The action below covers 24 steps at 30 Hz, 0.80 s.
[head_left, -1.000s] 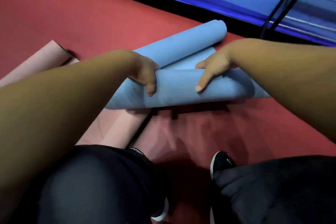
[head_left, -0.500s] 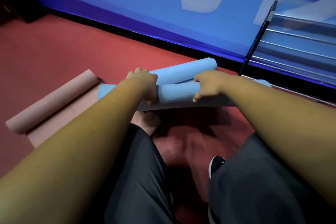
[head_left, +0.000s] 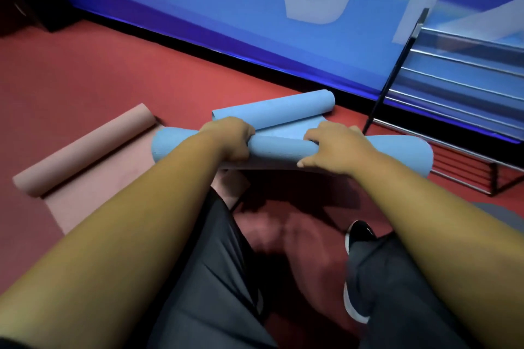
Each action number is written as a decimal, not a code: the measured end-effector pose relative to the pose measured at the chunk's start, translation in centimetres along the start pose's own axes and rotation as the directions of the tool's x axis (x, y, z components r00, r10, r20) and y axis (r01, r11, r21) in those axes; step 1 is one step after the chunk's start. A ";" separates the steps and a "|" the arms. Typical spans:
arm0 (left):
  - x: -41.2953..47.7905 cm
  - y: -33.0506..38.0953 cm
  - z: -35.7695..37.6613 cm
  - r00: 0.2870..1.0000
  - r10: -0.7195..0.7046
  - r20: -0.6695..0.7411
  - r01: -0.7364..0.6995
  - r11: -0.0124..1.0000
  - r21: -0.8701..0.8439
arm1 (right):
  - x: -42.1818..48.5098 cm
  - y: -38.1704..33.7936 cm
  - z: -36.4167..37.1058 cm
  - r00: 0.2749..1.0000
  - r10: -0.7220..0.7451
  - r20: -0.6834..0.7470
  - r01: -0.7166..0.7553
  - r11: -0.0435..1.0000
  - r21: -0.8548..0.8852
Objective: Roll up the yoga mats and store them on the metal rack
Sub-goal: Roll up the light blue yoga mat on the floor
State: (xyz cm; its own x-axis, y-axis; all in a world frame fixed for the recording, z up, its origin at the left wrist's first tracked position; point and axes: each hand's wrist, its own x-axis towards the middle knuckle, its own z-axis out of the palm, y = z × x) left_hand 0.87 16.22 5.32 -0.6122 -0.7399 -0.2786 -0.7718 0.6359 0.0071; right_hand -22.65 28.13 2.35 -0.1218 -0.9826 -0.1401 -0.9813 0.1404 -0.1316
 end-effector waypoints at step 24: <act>0.2 -1.3 2.3 0.961 0.128 -0.245 -0.080 0.977 0.197 | 1.5 0.3 -2.0 1.000 0.016 -0.006 -0.016 0.995 0.094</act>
State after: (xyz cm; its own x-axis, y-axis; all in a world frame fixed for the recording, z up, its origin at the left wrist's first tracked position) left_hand 2.18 15.76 3.02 -0.7295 -0.6832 -0.0319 -0.6710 0.7240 -0.1597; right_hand -23.45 26.45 4.01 -0.1389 -0.9809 -0.1360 -0.9608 0.1668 -0.2214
